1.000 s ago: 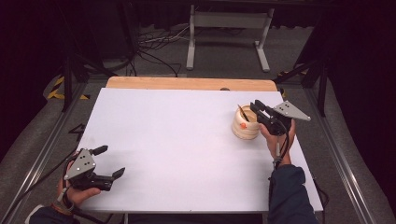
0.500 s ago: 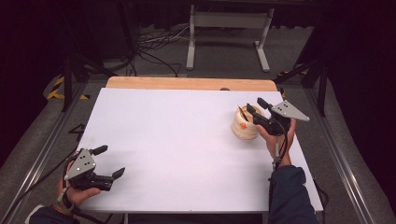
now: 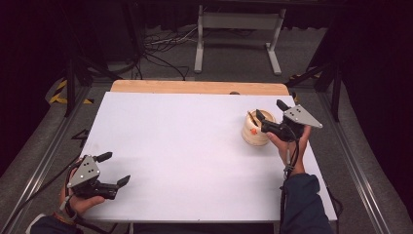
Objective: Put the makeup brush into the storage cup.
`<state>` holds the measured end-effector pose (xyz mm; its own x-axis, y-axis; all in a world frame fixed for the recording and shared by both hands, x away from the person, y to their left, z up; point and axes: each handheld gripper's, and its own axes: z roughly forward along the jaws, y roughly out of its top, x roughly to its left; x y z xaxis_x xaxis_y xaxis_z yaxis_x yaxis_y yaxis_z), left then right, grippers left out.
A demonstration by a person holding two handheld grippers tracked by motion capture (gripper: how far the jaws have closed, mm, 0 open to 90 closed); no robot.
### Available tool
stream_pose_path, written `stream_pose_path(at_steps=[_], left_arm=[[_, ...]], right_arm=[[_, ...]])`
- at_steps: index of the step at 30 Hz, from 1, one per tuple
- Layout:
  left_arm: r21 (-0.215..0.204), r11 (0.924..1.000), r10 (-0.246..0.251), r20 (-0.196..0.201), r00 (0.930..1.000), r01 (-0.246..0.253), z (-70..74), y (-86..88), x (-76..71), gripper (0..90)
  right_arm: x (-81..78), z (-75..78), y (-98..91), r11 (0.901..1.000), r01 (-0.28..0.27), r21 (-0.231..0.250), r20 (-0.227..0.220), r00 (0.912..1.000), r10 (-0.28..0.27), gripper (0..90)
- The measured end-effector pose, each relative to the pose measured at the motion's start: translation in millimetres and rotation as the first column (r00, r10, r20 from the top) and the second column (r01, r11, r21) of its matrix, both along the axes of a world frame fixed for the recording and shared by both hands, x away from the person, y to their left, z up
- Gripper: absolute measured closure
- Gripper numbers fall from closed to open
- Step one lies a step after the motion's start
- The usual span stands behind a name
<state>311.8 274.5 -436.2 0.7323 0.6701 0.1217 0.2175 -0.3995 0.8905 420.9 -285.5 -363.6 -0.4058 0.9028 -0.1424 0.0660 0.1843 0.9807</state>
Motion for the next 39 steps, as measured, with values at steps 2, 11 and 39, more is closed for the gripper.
stream_pose_path(at_steps=[2, 11, 39], left_arm=[[0.0, 1.0, -0.001, -0.001, 1.0, 0.001, -0.1, 0.0, 0.0, 4.4], [0.001, 1.0, -0.001, 0.002, 1.0, 0.001, 0.2, 0.1, 0.0, 4.4], [0.003, 1.0, -0.007, 0.001, 1.0, 0.007, 0.3, 0.0, -0.3, 4.4]], right_arm=[[-0.5, 0.2, 0.9, 0.9999, 0.016, -0.004, 0.004, 0.9999, -0.016, 14.8], [-0.7, 0.7, 4.6, 0.9999, 0.009, -0.011, -0.013, 0.9999, -0.01, 5.6], [-24.4, 20.6, 11.7, 0.9994, -0.034, -0.012, 0.023, 0.9992, 0.034, 6.3]])
